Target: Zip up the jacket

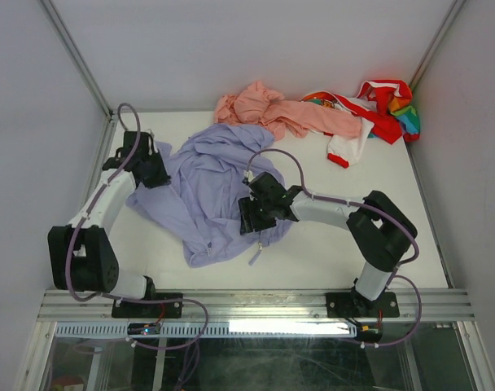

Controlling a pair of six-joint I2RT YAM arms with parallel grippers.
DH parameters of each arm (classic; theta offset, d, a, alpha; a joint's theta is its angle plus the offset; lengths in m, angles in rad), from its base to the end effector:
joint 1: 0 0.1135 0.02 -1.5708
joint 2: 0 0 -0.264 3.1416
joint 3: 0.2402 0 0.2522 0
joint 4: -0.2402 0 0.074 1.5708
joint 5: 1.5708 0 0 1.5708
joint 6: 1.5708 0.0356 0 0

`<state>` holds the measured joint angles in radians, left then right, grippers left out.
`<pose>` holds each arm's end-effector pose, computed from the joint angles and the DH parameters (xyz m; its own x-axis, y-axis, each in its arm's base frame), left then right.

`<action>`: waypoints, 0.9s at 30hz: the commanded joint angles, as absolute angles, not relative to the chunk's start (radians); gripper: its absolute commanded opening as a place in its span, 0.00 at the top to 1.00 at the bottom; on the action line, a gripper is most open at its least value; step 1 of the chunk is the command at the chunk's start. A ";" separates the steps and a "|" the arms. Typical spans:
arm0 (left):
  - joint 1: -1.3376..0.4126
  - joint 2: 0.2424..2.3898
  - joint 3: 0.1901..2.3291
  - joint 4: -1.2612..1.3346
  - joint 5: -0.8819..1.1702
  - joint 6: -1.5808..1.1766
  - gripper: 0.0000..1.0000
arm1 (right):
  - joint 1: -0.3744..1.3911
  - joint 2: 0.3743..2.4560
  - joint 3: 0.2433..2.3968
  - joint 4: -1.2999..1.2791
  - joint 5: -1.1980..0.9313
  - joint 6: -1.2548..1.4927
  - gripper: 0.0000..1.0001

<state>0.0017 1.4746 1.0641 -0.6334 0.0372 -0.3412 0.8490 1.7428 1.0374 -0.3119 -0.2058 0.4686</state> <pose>0.2983 -0.0008 0.2388 -0.8202 -0.3358 -0.4631 -0.2732 0.9412 -0.1986 0.2243 0.2659 0.1679 -0.8654 -0.3140 -0.3905 -0.4650 0.7935 0.3925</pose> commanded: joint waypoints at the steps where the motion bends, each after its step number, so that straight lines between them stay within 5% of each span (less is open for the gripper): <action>1: -0.217 1.311 1.190 -0.663 0.151 -0.299 1.00 | 0.813 1.630 1.077 -0.304 -0.186 0.446 0.44; 12: -0.934 1.313 1.246 -0.558 0.260 -0.348 1.00 | 0.594 1.341 1.012 -0.368 -0.135 0.401 0.38; 18: -1.111 1.385 1.223 -0.515 0.373 -0.326 1.00 | 0.532 1.331 1.006 -0.399 -0.176 0.361 0.37; 24: -1.100 1.285 1.151 -0.557 0.213 -0.341 0.59 | 0.531 1.379 1.007 -0.430 -0.207 0.337 0.37; 27: -1.045 1.227 1.115 -0.561 0.172 -0.404 0.52 | 0.532 1.395 0.997 -0.438 -0.244 0.327 0.37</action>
<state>-1.1019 1.3407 1.1378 -0.5842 0.2600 -0.3519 0.5289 1.3838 1.0031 -0.4301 -0.1936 0.3626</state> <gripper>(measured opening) 0.458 0.631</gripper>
